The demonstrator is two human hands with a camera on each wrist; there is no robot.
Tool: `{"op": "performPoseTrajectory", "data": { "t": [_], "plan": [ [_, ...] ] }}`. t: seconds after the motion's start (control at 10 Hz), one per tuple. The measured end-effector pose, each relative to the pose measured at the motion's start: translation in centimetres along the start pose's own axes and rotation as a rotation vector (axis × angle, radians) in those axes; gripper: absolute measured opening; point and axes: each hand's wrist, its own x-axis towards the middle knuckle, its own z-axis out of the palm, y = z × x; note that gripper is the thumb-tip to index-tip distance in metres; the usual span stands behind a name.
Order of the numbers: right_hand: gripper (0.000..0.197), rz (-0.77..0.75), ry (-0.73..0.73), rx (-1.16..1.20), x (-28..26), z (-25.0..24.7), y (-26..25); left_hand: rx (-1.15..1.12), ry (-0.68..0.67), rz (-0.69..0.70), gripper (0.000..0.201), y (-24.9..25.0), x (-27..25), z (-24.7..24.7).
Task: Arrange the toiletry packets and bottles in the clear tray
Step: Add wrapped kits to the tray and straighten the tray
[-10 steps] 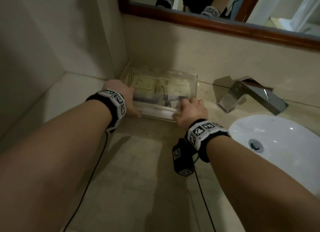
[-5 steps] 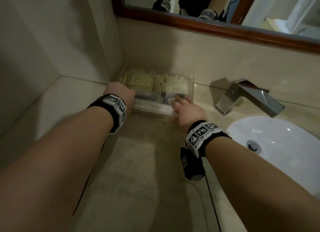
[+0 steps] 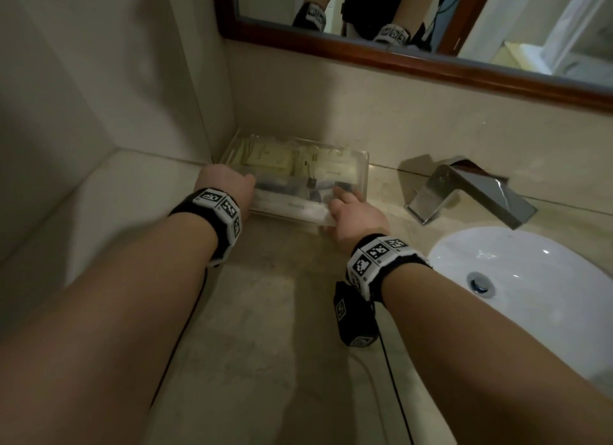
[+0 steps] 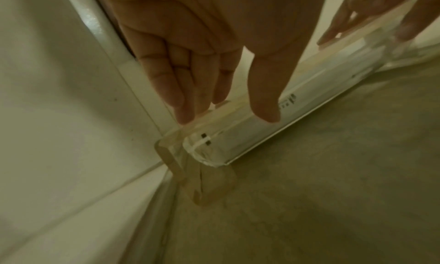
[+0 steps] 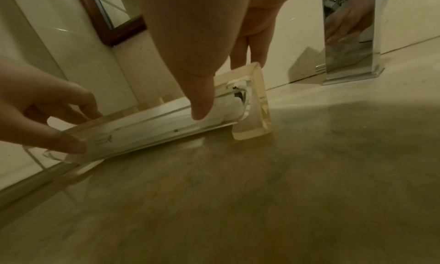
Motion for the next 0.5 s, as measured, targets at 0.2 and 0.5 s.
{"op": "performPoseTrajectory", "data": {
  "t": [0.2,0.5],
  "plan": [
    [0.052,0.012,-0.101,0.061,-1.5,-1.7,0.0,-0.196,-0.062,-0.035,0.025,-0.4,-1.0,0.3],
    [0.044,-0.012,0.117,0.192,-11.1,-12.3,3.7,-0.744,0.086,-0.095,0.055,0.2,-5.1,-11.9]
  ]
}}
